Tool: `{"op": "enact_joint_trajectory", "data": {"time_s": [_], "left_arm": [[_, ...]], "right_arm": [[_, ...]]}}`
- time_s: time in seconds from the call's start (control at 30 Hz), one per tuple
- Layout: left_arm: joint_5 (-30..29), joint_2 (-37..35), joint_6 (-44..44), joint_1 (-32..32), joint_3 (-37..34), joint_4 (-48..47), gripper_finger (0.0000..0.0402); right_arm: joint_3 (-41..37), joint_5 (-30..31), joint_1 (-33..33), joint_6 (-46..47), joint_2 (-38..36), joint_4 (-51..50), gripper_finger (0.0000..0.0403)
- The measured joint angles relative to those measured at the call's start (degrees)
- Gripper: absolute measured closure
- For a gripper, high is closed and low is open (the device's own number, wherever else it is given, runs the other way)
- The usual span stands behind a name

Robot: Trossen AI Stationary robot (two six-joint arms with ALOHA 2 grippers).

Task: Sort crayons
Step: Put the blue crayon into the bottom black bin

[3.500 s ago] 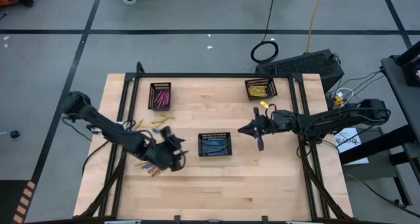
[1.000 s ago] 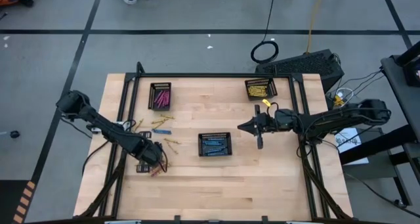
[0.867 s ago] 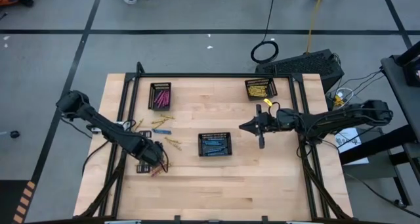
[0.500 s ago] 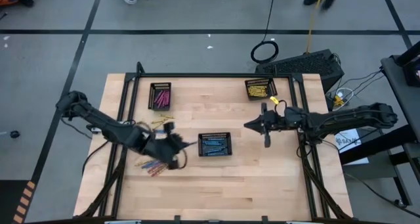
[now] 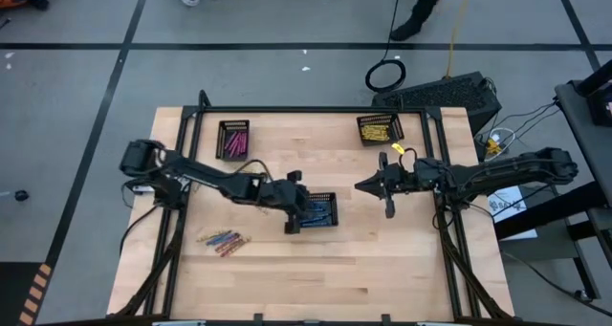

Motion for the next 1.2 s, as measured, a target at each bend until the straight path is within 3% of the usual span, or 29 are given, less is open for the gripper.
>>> {"op": "enact_joint_trajectory", "data": {"time_s": [0.13, 0.47, 0.97, 1.2], "left_arm": [[0.6, 4.47, -1.5, 1.28, 1.92, -0.63, 0.0399], [2.16, 9.28, -4.52, 1.3, 8.77, -17.37, 0.0391], [2.51, 9.23, -4.3, 1.28, 8.81, -18.94, 0.0381], [2.47, 9.23, -4.52, 2.58, 8.81, -18.9, 0.0329]], "right_arm": [[0.0, 0.33, 0.0, -0.06, 0.25, 0.07, 0.0401], [0.0, 0.46, 0.0, -0.17, 0.25, 0.11, 0.0401], [0.0, 0.35, 0.0, -0.03, 0.25, -0.31, 0.0401], [0.0, 0.33, 0.0, -0.03, 0.25, -0.4, 0.0401]]}}
